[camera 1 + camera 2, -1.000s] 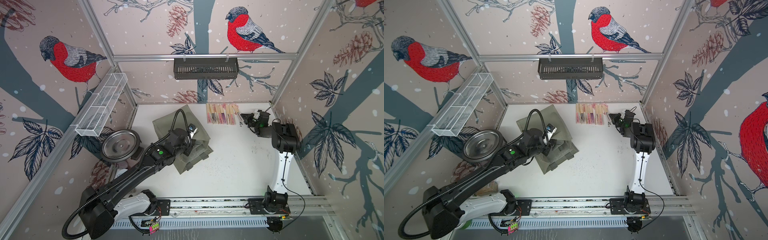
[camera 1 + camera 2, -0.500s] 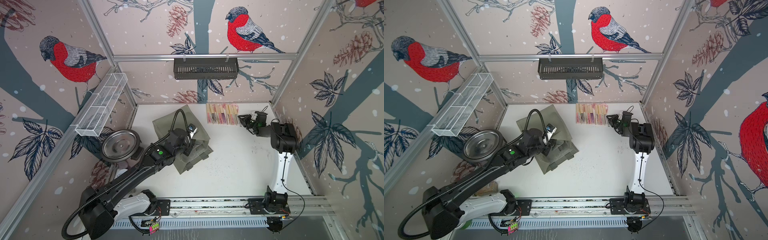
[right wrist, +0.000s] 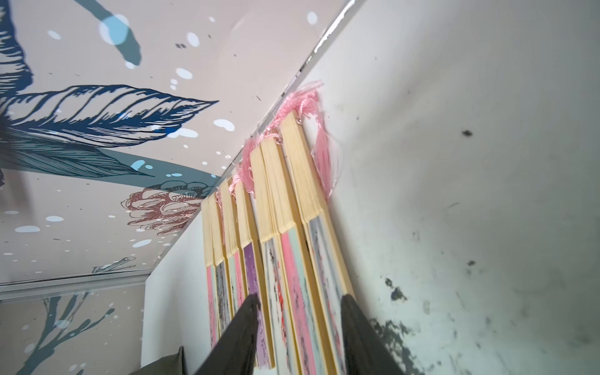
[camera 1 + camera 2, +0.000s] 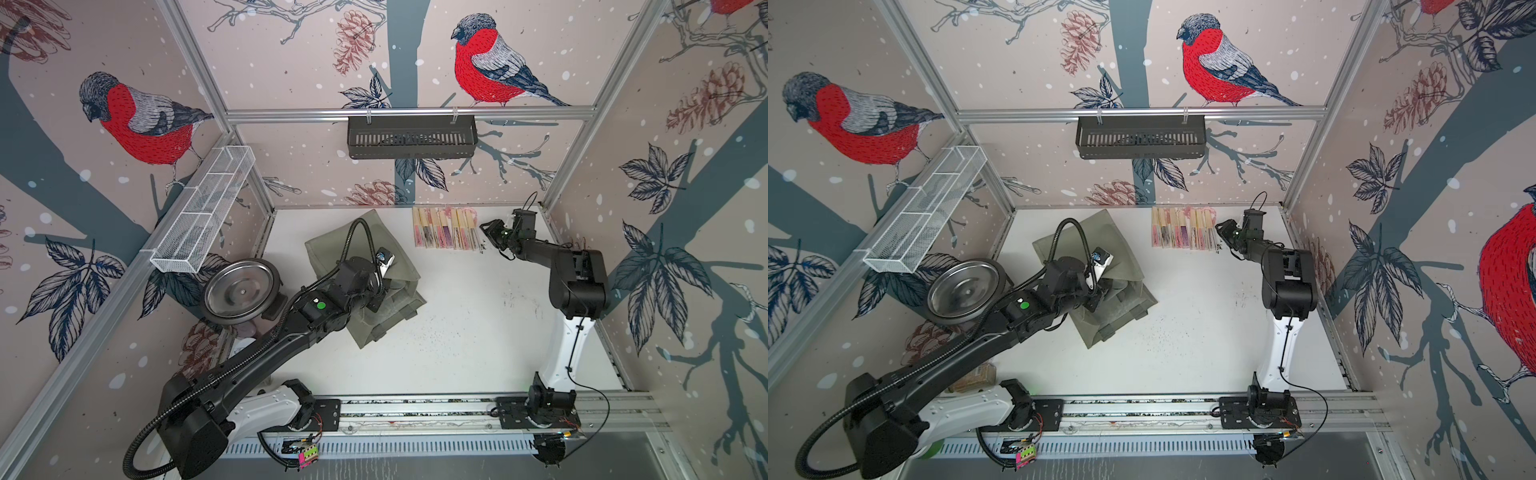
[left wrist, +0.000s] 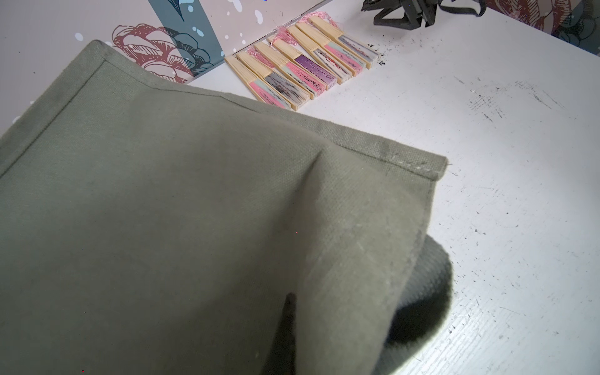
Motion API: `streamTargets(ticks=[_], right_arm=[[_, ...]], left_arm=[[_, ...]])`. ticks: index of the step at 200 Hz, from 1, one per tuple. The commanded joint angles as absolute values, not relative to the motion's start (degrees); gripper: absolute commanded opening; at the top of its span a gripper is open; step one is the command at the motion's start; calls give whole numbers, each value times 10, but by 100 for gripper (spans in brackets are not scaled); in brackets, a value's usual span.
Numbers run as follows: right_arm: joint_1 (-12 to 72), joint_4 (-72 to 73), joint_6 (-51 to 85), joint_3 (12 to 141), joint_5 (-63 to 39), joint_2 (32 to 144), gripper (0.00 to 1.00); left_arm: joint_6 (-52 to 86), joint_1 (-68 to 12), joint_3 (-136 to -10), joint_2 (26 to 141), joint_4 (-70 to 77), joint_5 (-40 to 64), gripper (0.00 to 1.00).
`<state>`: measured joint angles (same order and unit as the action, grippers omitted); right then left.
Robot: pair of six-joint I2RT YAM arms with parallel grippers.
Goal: Take out the folding fans from the tote bags
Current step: Place the folding fan at the center of the board.
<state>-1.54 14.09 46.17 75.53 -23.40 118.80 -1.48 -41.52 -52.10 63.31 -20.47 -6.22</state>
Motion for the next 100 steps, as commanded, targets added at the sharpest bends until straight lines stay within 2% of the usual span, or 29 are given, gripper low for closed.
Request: streamTargets(ticks=[1, 29, 83, 100], right_arm=[[-6, 75, 411, 725, -157, 1141, 44], [32, 45, 366, 686, -105, 1060, 45], [82, 37, 363, 563, -55, 871, 48], [115, 22, 342, 537, -8, 813, 50]], left_arm=[[-18, -417, -523, 631, -195, -61, 0], [-18, -417, -522, 631, -195, -61, 0], [-18, -417, -523, 631, -194, -61, 0], [-18, -417, -523, 631, -194, -58, 0]])
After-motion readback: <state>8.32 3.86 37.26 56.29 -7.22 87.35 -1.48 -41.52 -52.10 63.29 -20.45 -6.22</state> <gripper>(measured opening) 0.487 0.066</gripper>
